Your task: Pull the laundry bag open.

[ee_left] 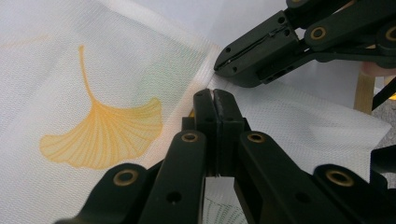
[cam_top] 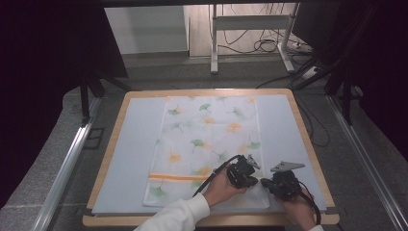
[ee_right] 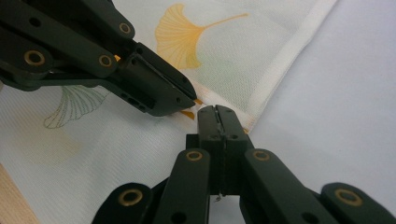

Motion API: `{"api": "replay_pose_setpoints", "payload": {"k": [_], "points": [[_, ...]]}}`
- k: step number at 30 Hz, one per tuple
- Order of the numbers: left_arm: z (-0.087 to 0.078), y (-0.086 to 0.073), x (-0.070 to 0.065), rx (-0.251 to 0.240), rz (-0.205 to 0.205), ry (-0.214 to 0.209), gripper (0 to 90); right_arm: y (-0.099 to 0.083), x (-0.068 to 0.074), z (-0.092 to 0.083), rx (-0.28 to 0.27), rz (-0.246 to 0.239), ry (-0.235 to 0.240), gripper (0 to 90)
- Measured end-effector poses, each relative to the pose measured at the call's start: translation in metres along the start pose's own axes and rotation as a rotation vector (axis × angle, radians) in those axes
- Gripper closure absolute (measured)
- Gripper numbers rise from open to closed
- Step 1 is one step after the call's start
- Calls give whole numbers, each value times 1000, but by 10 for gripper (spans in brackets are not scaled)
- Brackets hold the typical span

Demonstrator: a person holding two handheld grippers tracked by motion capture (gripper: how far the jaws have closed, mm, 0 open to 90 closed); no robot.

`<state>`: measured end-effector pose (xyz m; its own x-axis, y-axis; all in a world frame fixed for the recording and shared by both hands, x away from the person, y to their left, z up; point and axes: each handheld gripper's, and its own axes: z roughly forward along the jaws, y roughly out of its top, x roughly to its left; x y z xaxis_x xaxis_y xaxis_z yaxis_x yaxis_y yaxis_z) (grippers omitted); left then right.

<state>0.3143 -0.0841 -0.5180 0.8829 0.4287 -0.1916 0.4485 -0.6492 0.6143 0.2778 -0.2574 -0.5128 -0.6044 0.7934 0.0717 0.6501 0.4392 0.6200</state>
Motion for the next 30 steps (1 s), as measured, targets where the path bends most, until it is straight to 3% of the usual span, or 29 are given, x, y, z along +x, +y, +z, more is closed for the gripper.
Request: {"api": "replay_pose_setpoints", "payload": {"k": [27, 30], "points": [[-1, 3, 0, 31, 11, 3, 900, -1, -1, -1, -1, 1, 11, 900], [-1, 3, -1, 33, 16, 10, 900, -1, 1, -1, -3, -19, -1, 900]]}}
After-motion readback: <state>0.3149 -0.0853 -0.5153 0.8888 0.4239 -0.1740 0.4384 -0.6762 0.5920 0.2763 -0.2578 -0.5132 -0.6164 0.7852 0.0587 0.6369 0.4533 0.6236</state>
